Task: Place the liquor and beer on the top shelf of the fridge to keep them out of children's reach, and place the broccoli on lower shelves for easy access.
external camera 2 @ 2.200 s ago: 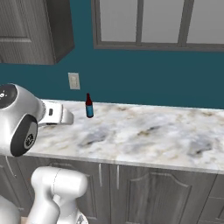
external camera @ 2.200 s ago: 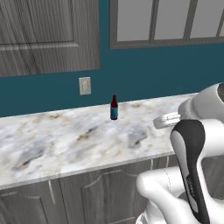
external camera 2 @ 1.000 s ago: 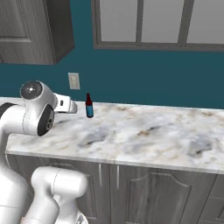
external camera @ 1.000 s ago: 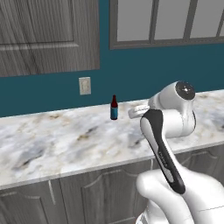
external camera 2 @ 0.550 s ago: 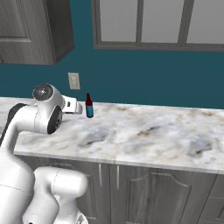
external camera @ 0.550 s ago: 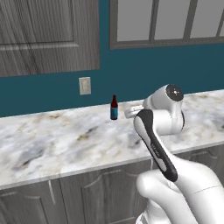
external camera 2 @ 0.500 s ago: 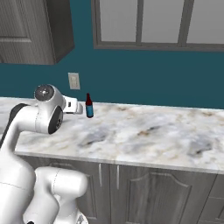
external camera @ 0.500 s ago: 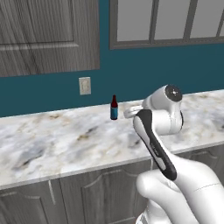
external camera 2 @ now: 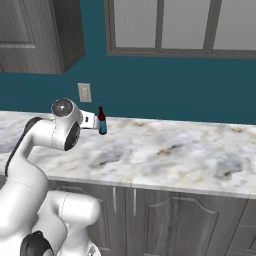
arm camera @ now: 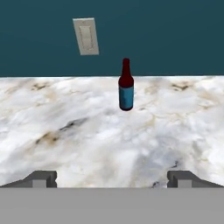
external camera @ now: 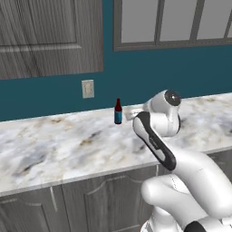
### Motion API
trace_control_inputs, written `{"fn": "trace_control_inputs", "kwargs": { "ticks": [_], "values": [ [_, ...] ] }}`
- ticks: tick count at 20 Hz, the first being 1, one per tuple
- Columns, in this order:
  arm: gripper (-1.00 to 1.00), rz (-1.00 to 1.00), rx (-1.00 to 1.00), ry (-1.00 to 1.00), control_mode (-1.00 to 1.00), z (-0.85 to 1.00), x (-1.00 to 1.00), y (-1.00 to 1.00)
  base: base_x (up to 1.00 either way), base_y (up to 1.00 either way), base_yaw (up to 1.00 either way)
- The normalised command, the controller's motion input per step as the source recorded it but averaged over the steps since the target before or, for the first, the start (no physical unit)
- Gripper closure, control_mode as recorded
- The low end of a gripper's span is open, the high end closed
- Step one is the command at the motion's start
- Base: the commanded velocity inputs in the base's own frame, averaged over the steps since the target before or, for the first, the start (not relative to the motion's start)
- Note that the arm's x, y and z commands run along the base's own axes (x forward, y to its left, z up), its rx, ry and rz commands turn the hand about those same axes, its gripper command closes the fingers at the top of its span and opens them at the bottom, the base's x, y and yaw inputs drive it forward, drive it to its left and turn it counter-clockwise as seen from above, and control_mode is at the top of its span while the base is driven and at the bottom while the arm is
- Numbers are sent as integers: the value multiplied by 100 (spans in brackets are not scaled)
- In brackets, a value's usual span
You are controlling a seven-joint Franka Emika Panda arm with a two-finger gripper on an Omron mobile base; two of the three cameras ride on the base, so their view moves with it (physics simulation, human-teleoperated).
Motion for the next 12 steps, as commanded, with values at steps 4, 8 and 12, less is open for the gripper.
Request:
{"fn": "trace_control_inputs", "kwargs": {
  "ticks": [4,8,12],
  "values": [
    [-100,0,0,0,-100,-16,38,0,0,0,0],
    [-100,0,0,0,-100,-20,35,0,0,0,0],
    [-100,0,0,0,-100,-17,36,0,0,0,0]
  ]
}}
